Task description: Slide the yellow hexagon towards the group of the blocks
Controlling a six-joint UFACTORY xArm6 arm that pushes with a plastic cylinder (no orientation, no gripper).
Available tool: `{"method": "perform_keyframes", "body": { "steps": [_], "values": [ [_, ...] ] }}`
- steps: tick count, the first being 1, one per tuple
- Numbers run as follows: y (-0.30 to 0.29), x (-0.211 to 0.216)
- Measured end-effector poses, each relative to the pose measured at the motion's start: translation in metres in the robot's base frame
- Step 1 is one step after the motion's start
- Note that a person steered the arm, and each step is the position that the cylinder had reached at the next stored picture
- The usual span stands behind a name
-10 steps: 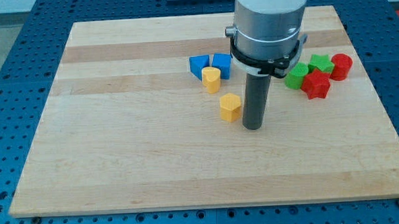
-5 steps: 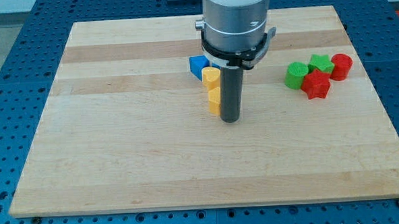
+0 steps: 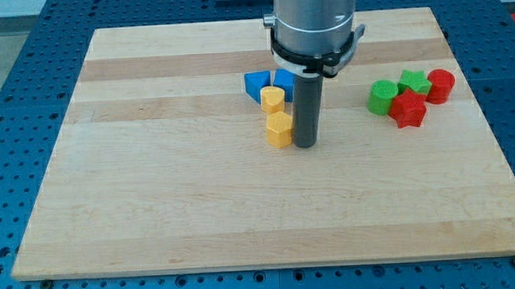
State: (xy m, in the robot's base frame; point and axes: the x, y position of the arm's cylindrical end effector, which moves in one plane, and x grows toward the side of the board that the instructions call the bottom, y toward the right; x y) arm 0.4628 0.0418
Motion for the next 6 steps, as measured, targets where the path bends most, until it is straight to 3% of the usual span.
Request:
{"method": "perform_keyframes", "body": {
  "steps": [3,6],
  "values": [
    [-0.047,0.0],
    [-0.051,-0.013]
  ]
}}
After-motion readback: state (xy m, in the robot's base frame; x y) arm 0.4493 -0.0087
